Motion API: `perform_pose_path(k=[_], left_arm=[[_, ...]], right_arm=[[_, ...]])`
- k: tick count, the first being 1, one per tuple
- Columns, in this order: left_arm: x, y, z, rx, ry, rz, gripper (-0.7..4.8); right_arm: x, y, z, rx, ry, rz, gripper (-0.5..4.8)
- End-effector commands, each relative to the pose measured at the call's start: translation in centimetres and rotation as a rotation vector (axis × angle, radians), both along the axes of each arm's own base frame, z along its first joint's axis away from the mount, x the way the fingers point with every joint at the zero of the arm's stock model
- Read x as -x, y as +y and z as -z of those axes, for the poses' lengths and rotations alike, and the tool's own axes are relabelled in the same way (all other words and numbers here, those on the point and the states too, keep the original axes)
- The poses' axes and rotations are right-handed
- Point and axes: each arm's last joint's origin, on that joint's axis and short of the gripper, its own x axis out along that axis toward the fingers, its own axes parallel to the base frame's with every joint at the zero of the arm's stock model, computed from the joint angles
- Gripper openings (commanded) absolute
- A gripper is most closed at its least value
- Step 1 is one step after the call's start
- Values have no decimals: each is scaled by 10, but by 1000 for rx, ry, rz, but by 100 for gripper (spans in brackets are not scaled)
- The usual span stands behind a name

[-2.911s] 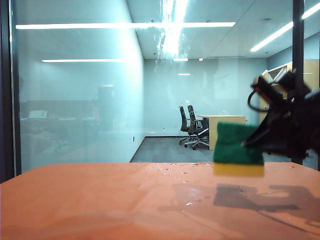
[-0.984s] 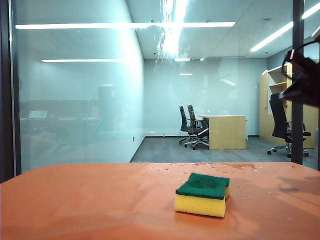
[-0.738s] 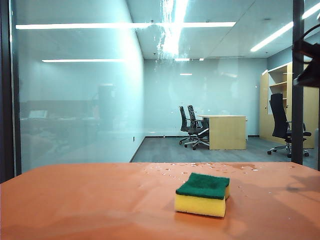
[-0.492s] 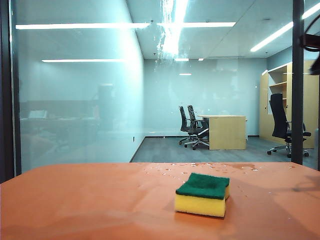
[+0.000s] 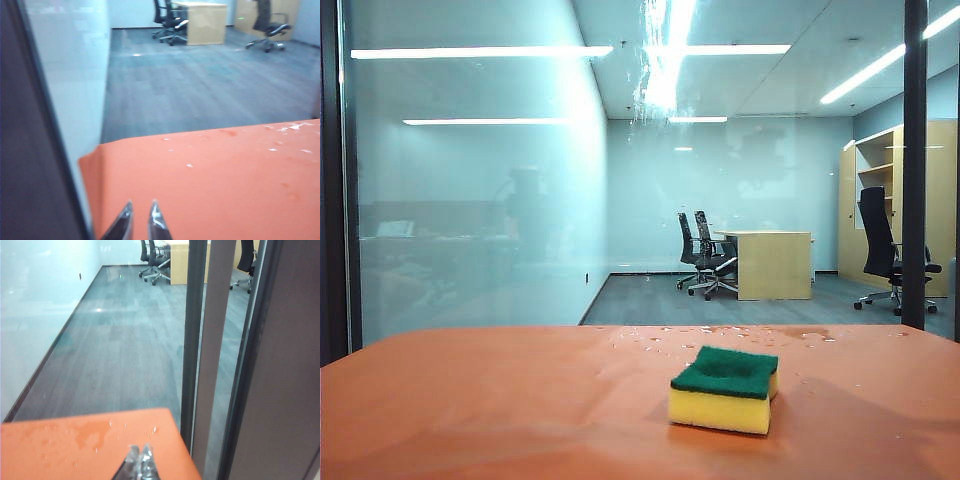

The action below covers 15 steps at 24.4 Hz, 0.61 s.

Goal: Pick up the sponge from the table, wipe the water off the glass, and finally place the sponge back on the table.

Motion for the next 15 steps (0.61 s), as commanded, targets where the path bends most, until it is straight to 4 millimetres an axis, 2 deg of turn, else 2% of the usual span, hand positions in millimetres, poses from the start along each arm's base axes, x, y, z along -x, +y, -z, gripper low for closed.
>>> perform_pose_path(k=[1, 8, 15], left_arm=[[0, 2, -3, -48, -28, -74, 47], [0, 3, -7, -47, -67, -90, 47], [0, 2, -11, -45, -108, -86, 47]], right_arm=[[12, 1, 20, -9, 6, -3, -9], [28, 8, 60, -15, 20, -11, -9], [38, 9, 75, 19, -3, -76, -9]])
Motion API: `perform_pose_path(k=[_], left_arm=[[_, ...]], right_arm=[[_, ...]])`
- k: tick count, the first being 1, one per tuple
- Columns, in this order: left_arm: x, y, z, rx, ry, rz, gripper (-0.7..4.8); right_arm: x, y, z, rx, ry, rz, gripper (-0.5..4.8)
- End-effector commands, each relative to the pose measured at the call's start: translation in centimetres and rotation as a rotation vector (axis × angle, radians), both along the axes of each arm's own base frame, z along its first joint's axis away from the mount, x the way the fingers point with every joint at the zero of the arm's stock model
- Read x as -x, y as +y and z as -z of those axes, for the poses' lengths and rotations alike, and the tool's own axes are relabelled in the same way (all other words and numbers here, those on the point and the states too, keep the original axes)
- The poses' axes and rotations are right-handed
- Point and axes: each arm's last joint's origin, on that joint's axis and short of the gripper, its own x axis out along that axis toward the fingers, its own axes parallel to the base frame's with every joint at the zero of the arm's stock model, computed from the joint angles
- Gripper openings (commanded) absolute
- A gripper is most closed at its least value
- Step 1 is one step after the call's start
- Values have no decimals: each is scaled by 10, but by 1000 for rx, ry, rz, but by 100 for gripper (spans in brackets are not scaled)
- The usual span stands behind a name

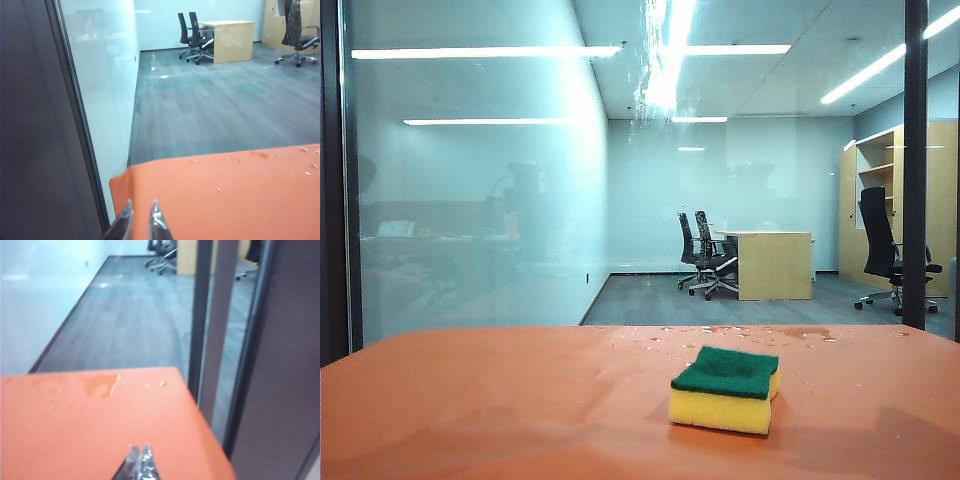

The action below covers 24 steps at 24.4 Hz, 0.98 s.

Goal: Pick up the sponge from the table, wipe the water off the glass, and finally place the sponge back on the table.

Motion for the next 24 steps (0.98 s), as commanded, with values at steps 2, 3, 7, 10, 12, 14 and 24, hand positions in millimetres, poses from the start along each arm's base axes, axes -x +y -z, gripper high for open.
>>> perform_pose_path(k=[2, 3, 7, 10, 12, 14, 24], left_arm=[[0, 0, -3, -4, -19, 0, 46], [0, 0, -3, -4, -19, 0, 36], [0, 0, -3, -10, -19, -2, -6], [0, 0, -3, -48, -21, -5, -6], [0, 0, -3, -48, -20, -7, -6], [0, 0, -3, -48, -21, -8, -6], [0, 0, 0, -47, 8, -6, -5]], right_arm=[[5, 1, 2, 2, -51, -53, -9], [6, 1, 3, 2, -52, -64, -9], [8, 3, 6, 3, -24, -124, -9], [8, 4, 8, 6, -5, -163, -9], [8, 4, 8, 13, -4, -165, -9], [8, 4, 8, 18, -6, -160, -9], [14, 3, 6, 22, -35, -148, -9]])
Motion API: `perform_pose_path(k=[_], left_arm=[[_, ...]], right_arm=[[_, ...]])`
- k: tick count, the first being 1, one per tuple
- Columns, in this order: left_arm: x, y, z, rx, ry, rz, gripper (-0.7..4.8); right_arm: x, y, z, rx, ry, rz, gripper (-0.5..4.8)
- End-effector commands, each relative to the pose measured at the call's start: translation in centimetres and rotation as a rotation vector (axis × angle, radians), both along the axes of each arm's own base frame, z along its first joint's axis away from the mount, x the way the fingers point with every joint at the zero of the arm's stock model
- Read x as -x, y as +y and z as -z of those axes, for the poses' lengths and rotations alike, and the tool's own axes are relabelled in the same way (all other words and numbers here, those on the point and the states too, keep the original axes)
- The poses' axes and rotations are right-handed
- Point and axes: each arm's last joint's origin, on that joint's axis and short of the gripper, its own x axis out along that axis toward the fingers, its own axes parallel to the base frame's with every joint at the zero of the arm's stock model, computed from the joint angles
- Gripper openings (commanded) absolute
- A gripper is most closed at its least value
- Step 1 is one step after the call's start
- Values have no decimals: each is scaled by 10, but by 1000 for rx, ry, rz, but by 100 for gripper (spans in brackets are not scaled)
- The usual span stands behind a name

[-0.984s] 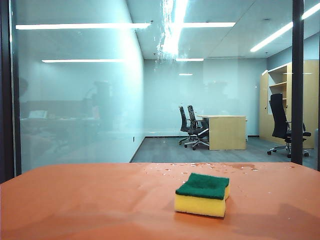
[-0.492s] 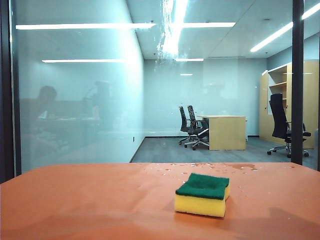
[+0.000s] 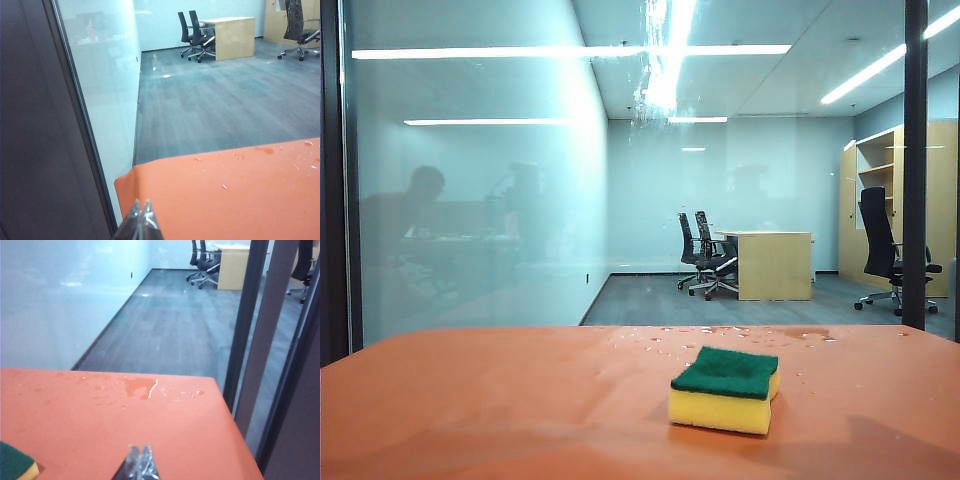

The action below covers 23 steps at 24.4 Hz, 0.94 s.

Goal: Pick up the sponge from the table, wipe the water off the glass, and finally place the sponge back on the table.

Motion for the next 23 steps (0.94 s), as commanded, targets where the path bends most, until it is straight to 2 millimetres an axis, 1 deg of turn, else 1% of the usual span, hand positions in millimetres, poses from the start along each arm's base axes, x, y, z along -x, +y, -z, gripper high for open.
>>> perform_pose_path(k=[1, 9, 23], left_arm=[[0, 0, 0, -5, 8, -3, -5], [0, 0, 1, -5, 22, 0, -5], [0, 0, 1, -5, 22, 0, -5]], right_arm=[[0, 0, 2, 6, 19, 5, -9], [0, 0, 8, 11, 87, 3, -9], [0, 0, 8, 11, 88, 2, -9]])
